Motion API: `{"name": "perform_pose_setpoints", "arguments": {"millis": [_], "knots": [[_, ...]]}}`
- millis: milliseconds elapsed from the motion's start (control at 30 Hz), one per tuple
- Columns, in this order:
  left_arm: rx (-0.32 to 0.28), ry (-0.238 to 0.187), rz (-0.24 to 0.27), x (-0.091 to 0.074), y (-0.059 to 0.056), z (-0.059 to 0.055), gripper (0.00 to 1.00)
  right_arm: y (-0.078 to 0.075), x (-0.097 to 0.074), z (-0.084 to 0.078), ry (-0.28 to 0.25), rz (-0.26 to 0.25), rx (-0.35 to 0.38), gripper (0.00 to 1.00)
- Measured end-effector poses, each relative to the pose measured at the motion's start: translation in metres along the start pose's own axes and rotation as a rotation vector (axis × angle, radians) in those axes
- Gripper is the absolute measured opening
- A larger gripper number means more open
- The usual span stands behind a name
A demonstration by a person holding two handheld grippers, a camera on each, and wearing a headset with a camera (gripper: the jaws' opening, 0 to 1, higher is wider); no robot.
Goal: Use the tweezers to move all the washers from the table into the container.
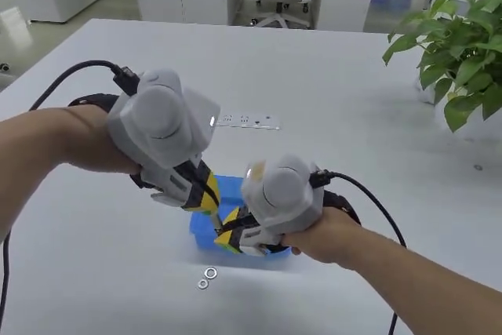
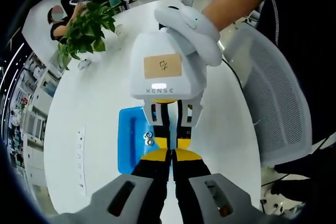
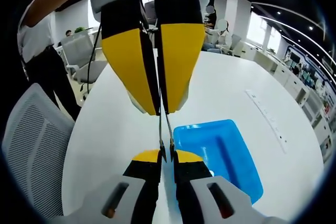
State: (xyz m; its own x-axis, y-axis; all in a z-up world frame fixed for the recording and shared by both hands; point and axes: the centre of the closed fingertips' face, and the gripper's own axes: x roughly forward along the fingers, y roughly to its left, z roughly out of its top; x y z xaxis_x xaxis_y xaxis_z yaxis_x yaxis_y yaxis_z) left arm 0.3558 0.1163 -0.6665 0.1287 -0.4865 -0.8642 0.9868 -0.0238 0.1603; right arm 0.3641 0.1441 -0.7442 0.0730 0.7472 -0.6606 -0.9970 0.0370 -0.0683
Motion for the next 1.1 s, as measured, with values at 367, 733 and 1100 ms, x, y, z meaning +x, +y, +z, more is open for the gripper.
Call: {"name": "perform_pose_setpoints", "arguments": {"millis": [367,733,1100], "knots": [[-0.017,0.008,-0.021,0.005,-0.021,-0.011,0.05,0.02,0.012,-0.003,-0.008,0.025,0.001,0.11],[-0.039,0.009,-0.038,0.012,-0.034,-0.019,0.05,0.035,0.022,-0.009,-0.008,0.054,0.002,0.11],[-0.057,0.014,-0.047,0.017,-0.04,-0.028,0.05,0.043,0.031,-0.013,-0.007,0.073,0.002,0.11]]}}
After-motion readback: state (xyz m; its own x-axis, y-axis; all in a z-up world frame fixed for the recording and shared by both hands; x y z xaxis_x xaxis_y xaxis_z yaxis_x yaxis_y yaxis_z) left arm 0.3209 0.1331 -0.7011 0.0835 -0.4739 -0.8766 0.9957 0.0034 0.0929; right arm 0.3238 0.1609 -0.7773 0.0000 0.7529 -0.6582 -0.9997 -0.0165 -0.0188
